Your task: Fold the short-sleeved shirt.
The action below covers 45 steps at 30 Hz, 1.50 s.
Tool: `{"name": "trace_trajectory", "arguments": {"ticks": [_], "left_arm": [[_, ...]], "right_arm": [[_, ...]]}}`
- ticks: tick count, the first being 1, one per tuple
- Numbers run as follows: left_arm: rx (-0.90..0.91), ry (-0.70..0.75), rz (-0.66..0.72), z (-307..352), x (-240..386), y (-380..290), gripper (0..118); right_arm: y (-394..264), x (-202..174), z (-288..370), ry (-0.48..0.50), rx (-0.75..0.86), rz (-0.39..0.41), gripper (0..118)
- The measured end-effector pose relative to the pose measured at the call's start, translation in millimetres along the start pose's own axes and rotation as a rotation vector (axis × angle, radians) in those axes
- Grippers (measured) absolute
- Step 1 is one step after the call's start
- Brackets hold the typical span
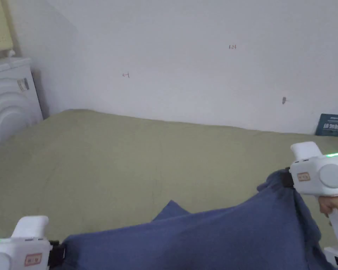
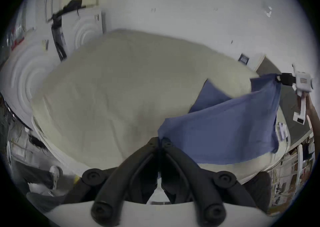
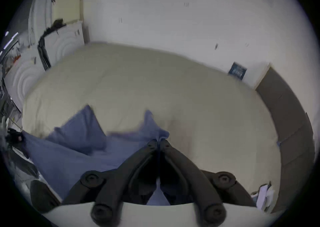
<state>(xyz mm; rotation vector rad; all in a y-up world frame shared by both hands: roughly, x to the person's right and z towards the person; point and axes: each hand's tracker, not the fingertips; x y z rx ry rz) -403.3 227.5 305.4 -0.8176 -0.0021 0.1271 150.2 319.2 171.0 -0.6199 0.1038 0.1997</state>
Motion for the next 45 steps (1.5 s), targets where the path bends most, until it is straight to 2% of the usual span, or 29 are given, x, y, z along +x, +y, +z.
{"name": "trace_trajectory", "arguments": {"ticks": [6, 10, 14, 22, 25, 30, 42, 45], "left_arm": [[0.196, -0.031, -0.052, 84, 47, 99, 1], [0.305, -0.006, -0.081, 128, 78, 162, 1], [0.337, 0.002, -0.091, 153, 101, 214, 1], [0.387, 0.111, -0.139, 164, 134, 269, 1], [0.405, 0.133, -0.137, 161, 142, 287, 1], [0.427, 0.172, -0.149, 152, 153, 322, 1], [0.501, 0.234, -0.143, 91, 190, 425, 1], [0.511, 0.258, -0.147, 67, 199, 449, 1]], "right_arm": [[52, 29, 178, -0.102, 0.262, -0.034, 0], [77, 57, 245, -0.181, 0.348, -0.076, 0], [92, 73, 274, -0.227, 0.406, -0.140, 0], [118, 83, 251, -0.277, 0.435, -0.195, 0], [135, 85, 236, -0.316, 0.474, -0.180, 0], [179, 99, 210, -0.316, 0.471, -0.181, 0], [281, 134, 140, -0.373, 0.500, -0.140, 0], [299, 140, 120, -0.381, 0.507, -0.159, 0]]}}
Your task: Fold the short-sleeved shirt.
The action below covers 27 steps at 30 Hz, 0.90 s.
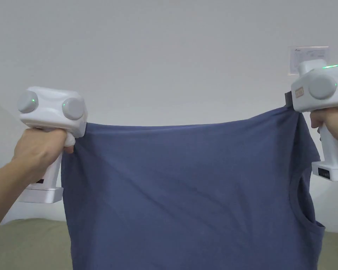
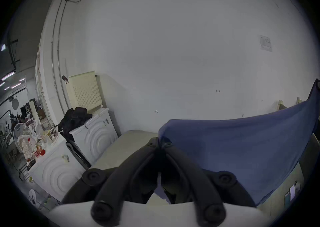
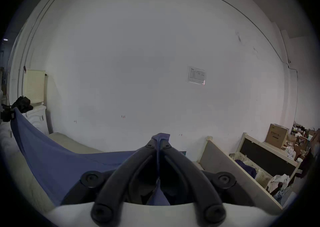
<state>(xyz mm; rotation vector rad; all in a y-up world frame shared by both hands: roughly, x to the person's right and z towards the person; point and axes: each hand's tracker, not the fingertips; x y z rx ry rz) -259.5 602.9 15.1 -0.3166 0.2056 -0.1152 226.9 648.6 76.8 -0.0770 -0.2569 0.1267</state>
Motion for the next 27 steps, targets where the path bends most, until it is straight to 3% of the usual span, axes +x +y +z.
{"name": "trace_trajectory", "arguments": {"ticks": [8, 16, 22, 25, 27], "left_arm": [[-0.013, 0.047, -0.004, -74, 33, -30, 1], [-0.159, -0.001, -0.075, -146, 66, -147, 1], [-0.287, -0.049, -0.081, -171, 71, -270, 1], [-0.310, -0.070, -0.108, -169, 61, -323, 1], [-0.337, -0.091, -0.134, -155, 51, -351, 1]], "right_arm": [[-47, -21, -66, -0.026, -0.067, 0.024, 0], [-183, -42, -112, -0.003, -0.272, 0.058, 0], [-321, -56, -91, 0.057, -0.444, 0.047, 0], [-376, -52, -64, 0.077, -0.519, -0.027, 0], [-404, -43, -42, 0.108, -0.540, -0.020, 0]]}}
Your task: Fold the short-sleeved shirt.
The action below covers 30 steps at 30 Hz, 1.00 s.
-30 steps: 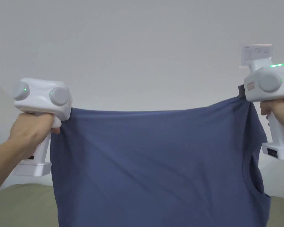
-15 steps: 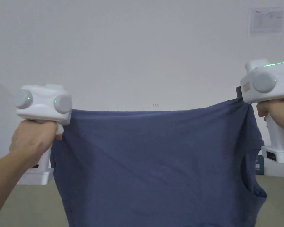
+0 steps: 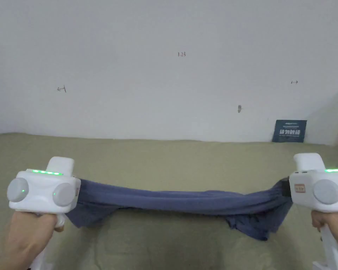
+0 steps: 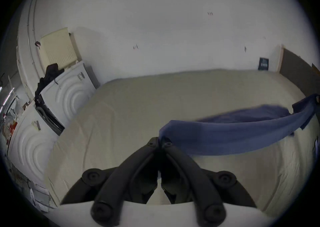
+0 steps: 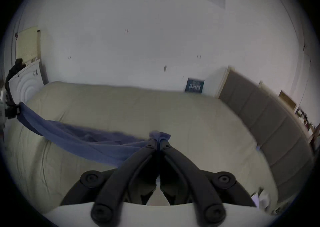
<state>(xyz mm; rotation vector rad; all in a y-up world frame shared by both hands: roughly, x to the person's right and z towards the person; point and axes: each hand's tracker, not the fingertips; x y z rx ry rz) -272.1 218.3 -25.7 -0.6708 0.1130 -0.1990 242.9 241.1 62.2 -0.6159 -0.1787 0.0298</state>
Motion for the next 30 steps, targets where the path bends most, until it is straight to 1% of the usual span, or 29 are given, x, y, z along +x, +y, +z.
{"name": "trace_trajectory", "arguments": {"ticks": [3, 4, 5, 7, 9, 14, 16, 18, 19, 22, 26, 30], "left_arm": [[-0.005, -0.076, 0.019, 25, -15, -49, 1], [-0.006, -0.075, -0.003, 33, -19, -62, 1], [-0.007, -0.062, 0.001, 44, -22, -79, 1], [-0.043, -0.074, -0.009, 66, -28, -108, 1], [-0.077, -0.073, 0.015, 86, -36, -134, 1], [-0.095, -0.108, 0.035, 151, -53, -202, 1], [-0.102, -0.125, 0.045, 171, -60, -225, 1], [-0.103, -0.153, 0.060, 191, -67, -247, 1], [-0.104, -0.155, 0.061, 199, -69, -259, 1], [-0.116, -0.169, 0.038, 220, -71, -285, 1], [-0.121, -0.172, 0.053, 237, -75, -307, 1], [-0.138, -0.195, 0.075, 239, -77, -318, 1]], "right_arm": [[-50, 8, 27, 0.037, -0.025, -0.002, 0], [-64, 10, 39, 0.037, -0.040, -0.013, 0], [-79, 14, 52, 0.085, -0.052, -0.038, 0], [-106, 16, 82, 0.080, -0.052, -0.045, 0], [-133, 22, 108, 0.115, -0.054, -0.083, 0], [-198, 30, 167, 0.130, -0.080, -0.059, 0], [-223, 32, 187, 0.163, -0.122, -0.049, 0], [-244, 33, 206, 0.159, -0.122, -0.003, 0], [-256, 35, 214, 0.157, -0.123, 0.004, 0], [-282, 41, 232, 0.165, -0.145, -0.018, 0], [-304, 45, 250, 0.170, -0.162, -0.038, 0], [-314, 45, 250, 0.169, -0.171, -0.024, 0]]}}
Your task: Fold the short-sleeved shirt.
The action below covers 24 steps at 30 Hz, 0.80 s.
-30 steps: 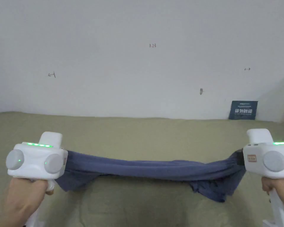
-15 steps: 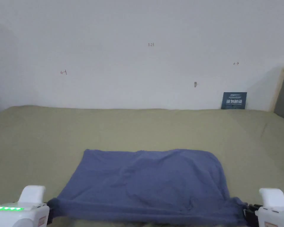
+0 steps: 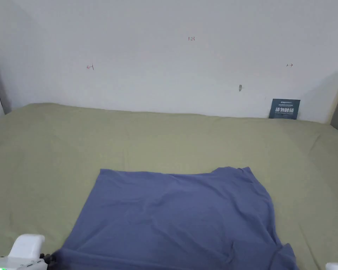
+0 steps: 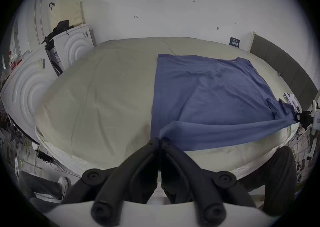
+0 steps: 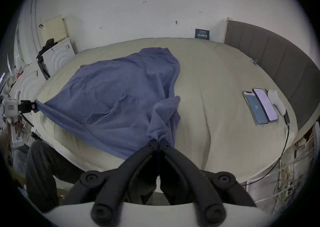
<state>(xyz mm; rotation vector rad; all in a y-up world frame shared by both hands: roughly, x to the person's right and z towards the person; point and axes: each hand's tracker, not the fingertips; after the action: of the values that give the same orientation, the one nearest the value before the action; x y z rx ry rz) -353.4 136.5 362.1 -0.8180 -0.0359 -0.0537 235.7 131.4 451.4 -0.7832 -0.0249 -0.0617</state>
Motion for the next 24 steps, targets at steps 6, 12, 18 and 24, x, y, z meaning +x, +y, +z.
{"name": "trace_trajectory", "arguments": {"ticks": [6, 12, 18, 24], "left_arm": [[-0.023, -0.020, 0.025, -8, 2, -6, 3], [0.030, -0.025, 0.044, 11, -8, -4, 116], [0.023, -0.007, 0.109, 32, -25, -4, 39], [-0.011, -0.043, 0.152, 24, -40, -13, 6]], "right_arm": [[3, -4, -6, 0.000, 0.000, -0.036, 1], [-7, -7, 0, -0.006, 0.021, -0.050, 107], [3, 6, 19, -0.016, 0.047, -0.097, 41], [4, 9, 24, -0.020, 0.040, -0.138, 0]]}}
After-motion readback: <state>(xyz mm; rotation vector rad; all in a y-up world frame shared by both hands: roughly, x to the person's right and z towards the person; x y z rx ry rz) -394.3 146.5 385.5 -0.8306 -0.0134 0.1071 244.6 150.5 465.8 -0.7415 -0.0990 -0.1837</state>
